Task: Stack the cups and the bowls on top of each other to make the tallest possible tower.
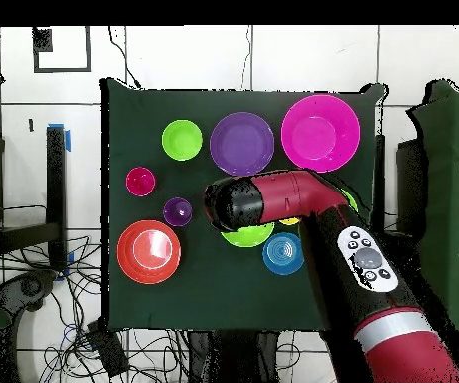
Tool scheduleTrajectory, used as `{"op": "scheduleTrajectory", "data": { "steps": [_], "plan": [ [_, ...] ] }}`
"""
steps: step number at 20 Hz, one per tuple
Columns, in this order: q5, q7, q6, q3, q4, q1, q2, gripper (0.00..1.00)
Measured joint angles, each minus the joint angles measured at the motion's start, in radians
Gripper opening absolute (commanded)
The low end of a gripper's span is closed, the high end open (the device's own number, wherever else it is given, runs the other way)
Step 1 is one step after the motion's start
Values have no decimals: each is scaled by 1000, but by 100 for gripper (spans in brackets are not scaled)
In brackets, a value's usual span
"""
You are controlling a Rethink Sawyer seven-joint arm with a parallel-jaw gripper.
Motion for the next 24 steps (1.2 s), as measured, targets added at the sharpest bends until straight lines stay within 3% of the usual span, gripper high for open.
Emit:
{"op": "scheduleTrajectory", "data": {
  "steps": [14, 24],
  "plan": [
    [25, 0, 0, -5, -11, 138, 25, 100],
    [22, 0, 0, -35, -12, 116, 67, 100]
  ]
}}
